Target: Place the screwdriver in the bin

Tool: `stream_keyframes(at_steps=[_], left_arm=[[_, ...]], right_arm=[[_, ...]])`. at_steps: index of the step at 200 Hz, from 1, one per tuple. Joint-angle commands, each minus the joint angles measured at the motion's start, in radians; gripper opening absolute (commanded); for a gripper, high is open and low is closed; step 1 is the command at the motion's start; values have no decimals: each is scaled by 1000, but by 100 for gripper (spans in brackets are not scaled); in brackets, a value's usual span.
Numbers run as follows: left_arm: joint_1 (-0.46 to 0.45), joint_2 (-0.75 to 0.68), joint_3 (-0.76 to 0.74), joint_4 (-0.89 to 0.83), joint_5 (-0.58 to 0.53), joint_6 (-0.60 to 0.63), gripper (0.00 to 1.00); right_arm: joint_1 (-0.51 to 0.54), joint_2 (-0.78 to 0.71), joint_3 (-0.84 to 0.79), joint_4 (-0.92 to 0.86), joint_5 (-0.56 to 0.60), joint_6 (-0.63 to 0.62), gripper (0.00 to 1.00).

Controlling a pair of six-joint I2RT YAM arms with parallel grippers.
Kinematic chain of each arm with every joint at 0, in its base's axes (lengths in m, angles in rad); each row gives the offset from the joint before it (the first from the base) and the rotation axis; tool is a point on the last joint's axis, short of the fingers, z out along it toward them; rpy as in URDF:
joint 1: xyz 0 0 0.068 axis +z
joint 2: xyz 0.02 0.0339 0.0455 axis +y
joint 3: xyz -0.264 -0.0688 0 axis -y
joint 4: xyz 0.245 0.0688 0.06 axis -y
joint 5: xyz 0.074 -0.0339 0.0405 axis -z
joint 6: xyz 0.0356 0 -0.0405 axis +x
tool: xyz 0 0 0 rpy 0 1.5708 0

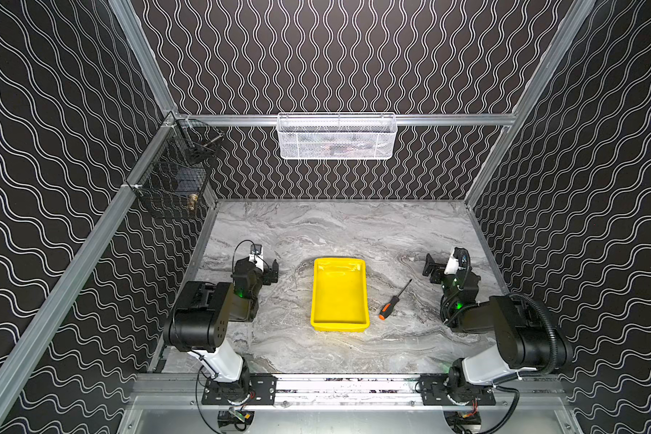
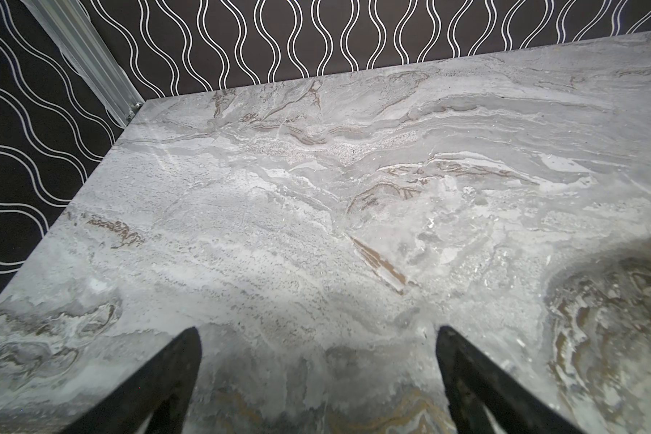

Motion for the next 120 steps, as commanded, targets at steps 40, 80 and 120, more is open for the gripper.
stream_keyframes(at_steps=[40, 80, 120], left_arm=[[1, -6, -1, 19, 10, 8, 99], [-6, -120, 79, -210, -67, -7, 99], [-104, -391, 205, -566, -208, -80, 99]], right_arm=[[-1, 0, 2, 17, -2, -10, 100], [2, -59, 22, -61, 62, 7, 100], [7, -255, 188, -560, 160, 169, 100]])
